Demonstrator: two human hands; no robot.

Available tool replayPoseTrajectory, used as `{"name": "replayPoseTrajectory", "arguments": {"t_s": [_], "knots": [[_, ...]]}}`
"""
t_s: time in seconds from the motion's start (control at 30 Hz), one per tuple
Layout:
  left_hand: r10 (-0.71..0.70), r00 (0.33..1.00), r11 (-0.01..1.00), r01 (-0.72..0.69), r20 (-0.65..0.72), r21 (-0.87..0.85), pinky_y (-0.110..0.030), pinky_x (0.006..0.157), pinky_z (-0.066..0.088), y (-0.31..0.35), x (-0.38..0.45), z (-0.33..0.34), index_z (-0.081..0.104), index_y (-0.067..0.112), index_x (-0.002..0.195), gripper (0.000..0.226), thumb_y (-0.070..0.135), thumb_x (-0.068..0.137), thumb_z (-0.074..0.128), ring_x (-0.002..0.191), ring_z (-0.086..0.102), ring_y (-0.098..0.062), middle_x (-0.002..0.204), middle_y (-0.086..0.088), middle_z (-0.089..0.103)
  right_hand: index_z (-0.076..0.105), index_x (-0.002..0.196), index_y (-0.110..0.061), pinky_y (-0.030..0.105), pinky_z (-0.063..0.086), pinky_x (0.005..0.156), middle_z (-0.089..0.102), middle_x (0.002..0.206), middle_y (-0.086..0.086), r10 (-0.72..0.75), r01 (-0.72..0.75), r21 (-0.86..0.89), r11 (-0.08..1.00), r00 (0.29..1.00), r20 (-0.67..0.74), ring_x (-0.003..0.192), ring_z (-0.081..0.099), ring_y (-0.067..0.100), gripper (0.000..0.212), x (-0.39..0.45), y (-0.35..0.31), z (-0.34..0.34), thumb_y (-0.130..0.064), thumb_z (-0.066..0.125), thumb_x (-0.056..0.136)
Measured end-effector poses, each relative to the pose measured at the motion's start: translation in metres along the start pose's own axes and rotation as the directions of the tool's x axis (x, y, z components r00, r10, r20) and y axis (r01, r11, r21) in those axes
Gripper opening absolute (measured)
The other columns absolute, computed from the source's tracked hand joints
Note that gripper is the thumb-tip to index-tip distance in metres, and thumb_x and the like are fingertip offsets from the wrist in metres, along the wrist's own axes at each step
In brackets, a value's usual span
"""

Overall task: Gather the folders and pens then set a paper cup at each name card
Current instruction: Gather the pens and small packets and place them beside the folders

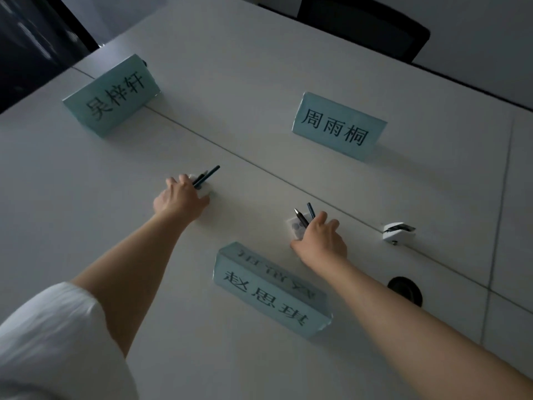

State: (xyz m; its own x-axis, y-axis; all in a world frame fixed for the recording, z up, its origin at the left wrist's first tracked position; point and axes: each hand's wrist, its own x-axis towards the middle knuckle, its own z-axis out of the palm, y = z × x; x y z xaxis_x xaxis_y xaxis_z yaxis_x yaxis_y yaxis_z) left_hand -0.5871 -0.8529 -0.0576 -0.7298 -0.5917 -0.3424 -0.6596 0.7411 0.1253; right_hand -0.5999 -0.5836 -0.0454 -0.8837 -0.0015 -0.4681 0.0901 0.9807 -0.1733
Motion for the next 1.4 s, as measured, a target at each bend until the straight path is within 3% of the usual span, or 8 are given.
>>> {"name": "replayPoseTrajectory", "arguments": {"t_s": [0.13, 0.3, 0.53, 0.7, 0.87, 1.03, 1.27, 1.4], "knots": [[0.052, 0.999, 0.997, -0.052, 0.004, 0.053, -0.039, 0.073, 0.046, 0.002, 0.000, 0.005, 0.040, 0.015, 0.136, 0.072, 0.060, 0.083, 0.060, 0.105, 0.060, -0.039, 0.126, -0.015, 0.046, 0.033, 0.123, -0.008, 0.032, 0.043, 0.071, 0.040, 0.122, 0.013, 0.012, -0.012, -0.029, 1.000, 1.000, 0.003, 0.102, 0.062, 0.034, 0.077, -0.001, 0.000, 0.006, -0.048, 0.074, 0.072], [0.113, 0.991, 0.992, -0.108, -0.070, 0.067, -0.038, 0.071, 0.044, 0.000, -0.018, 0.004, 0.047, 0.013, 0.128, 0.061, 0.048, 0.083, 0.066, 0.099, 0.061, -0.039, 0.118, -0.014, 0.052, 0.035, 0.121, -0.008, 0.032, 0.041, 0.072, 0.044, 0.123, 0.015, 0.053, -0.053, 0.049, 0.997, 0.998, 0.017, 0.104, 0.060, 0.036, 0.064, -0.004, 0.007, 0.003, -0.034, 0.072, 0.076], [0.145, 0.969, 0.989, -0.147, -0.198, 0.001, -0.034, 0.069, 0.041, 0.010, -0.066, -0.042, 0.053, 0.015, 0.125, 0.061, 0.052, 0.078, 0.067, 0.093, 0.060, -0.034, 0.114, -0.010, 0.058, 0.036, 0.118, -0.008, 0.035, 0.044, 0.074, 0.045, 0.121, 0.016, 0.002, 0.003, 0.135, 0.991, 0.999, -0.041, 0.104, 0.059, 0.038, 0.067, -0.042, 0.034, -0.030, -0.041, 0.072, 0.072], [0.095, 0.963, 0.986, -0.125, -0.252, -0.106, -0.029, 0.061, 0.040, 0.018, -0.127, -0.065, 0.063, 0.015, 0.106, 0.049, 0.051, 0.073, 0.071, 0.073, 0.054, -0.025, 0.088, -0.005, 0.056, 0.038, 0.114, -0.008, 0.034, 0.041, 0.071, 0.047, 0.116, 0.015, -0.011, 0.033, 0.221, 0.975, 0.995, -0.102, 0.103, 0.058, 0.038, 0.060, -0.099, 0.062, -0.057, -0.040, 0.069, 0.073], [0.007, 0.986, 0.956, -0.056, -0.169, -0.289, -0.030, 0.058, 0.046, 0.020, -0.217, -0.054, 0.063, 0.015, 0.089, 0.043, 0.053, 0.072, 0.070, 0.072, 0.061, -0.026, 0.084, -0.005, 0.064, 0.041, 0.112, -0.007, 0.031, 0.039, 0.066, 0.049, 0.115, 0.014, -0.018, 0.064, 0.302, 0.951, 0.988, -0.151, 0.099, 0.058, 0.035, 0.059, -0.176, 0.111, -0.059, -0.041, 0.070, 0.074], [-0.054, 0.999, 0.791, 0.048, 0.009, -0.610, -0.026, 0.051, 0.041, 0.016, -0.359, -0.017, 0.056, 0.015, 0.063, 0.040, 0.047, 0.067, 0.080, 0.058, 0.057, -0.020, 0.067, -0.004, 0.062, 0.041, 0.113, -0.011, 0.032, 0.043, 0.071, 0.049, 0.112, 0.012, -0.010, 0.037, 0.384, 0.923, 0.997, -0.072, 0.099, 0.058, 0.035, 0.059, -0.270, 0.174, -0.040, -0.042, 0.070, 0.071], [-0.063, 0.994, 0.711, 0.107, 0.089, -0.694, -0.025, 0.050, 0.038, 0.012, -0.547, 0.048, 0.064, 0.014, 0.084, 0.032, 0.039, 0.072, 0.080, 0.063, 0.055, -0.014, 0.069, 0.002, 0.059, 0.045, 0.115, -0.014, 0.035, 0.052, 0.077, 0.055, 0.111, 0.007, -0.026, 0.023, 0.484, 0.875, 1.000, -0.001, 0.097, 0.060, 0.028, 0.064, -0.389, 0.266, 0.010, -0.046, 0.072, 0.065], [-0.039, 0.991, 0.671, 0.121, 0.128, -0.731, -0.023, 0.051, 0.038, 0.016, -0.628, 0.070, 0.063, 0.014, 0.091, 0.032, 0.037, 0.075, 0.079, 0.066, 0.055, -0.007, 0.074, 0.004, 0.060, 0.047, 0.119, -0.014, 0.029, 0.047, 0.071, 0.057, 0.113, 0.006, 0.025, -0.038, 0.532, 0.846, 0.999, 0.031, 0.096, 0.061, 0.025, 0.068, -0.443, 0.311, 0.034, -0.046, 0.073, 0.065]]}}
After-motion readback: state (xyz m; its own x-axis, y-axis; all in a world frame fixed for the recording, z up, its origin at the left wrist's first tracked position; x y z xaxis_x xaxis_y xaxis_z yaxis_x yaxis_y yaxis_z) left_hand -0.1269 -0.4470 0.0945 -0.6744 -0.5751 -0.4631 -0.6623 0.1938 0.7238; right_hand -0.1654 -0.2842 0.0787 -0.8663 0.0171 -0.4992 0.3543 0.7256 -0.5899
